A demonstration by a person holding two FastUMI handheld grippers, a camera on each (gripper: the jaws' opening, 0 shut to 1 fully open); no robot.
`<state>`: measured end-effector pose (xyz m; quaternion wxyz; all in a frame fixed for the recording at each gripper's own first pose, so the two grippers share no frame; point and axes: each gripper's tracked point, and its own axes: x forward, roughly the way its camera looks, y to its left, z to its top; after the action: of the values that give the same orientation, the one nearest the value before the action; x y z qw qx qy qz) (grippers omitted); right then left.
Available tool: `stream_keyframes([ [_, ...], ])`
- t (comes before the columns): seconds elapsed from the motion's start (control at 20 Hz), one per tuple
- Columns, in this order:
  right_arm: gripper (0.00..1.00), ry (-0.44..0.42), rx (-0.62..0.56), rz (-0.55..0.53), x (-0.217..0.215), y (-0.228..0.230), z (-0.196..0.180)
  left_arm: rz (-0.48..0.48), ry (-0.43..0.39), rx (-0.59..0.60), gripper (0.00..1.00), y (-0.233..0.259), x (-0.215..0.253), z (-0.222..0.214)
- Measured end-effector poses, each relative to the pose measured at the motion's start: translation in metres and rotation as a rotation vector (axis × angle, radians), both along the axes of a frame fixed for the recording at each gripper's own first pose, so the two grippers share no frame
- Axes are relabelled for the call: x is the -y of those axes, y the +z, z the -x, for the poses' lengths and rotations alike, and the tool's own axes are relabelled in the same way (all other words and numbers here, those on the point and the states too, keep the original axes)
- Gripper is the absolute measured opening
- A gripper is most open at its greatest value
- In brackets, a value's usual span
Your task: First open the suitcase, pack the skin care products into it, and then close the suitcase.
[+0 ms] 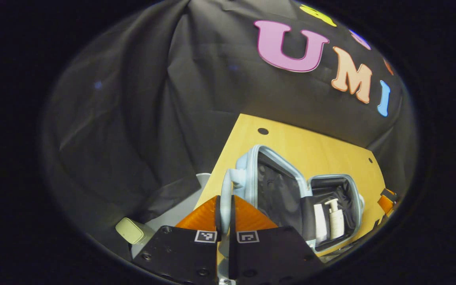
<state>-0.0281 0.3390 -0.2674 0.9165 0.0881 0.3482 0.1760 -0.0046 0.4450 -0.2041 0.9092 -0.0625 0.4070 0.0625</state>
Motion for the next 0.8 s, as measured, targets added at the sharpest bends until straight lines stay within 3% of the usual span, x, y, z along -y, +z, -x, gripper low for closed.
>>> stream_keyframes([
  [0.25, 0.98, 0.005, 0.009, -0.026, 0.015, 0.009, 0.005, -0.027, -0.079, 0.059, 0.06, 0.039, 0.049, -0.006],
  [0.8, 0.98, -0.078, 0.036, -0.036, 0.084, 0.03, 0.005, 0.072, -0.309, 0.166, 0.04, 0.101, 0.197, -0.03],
])
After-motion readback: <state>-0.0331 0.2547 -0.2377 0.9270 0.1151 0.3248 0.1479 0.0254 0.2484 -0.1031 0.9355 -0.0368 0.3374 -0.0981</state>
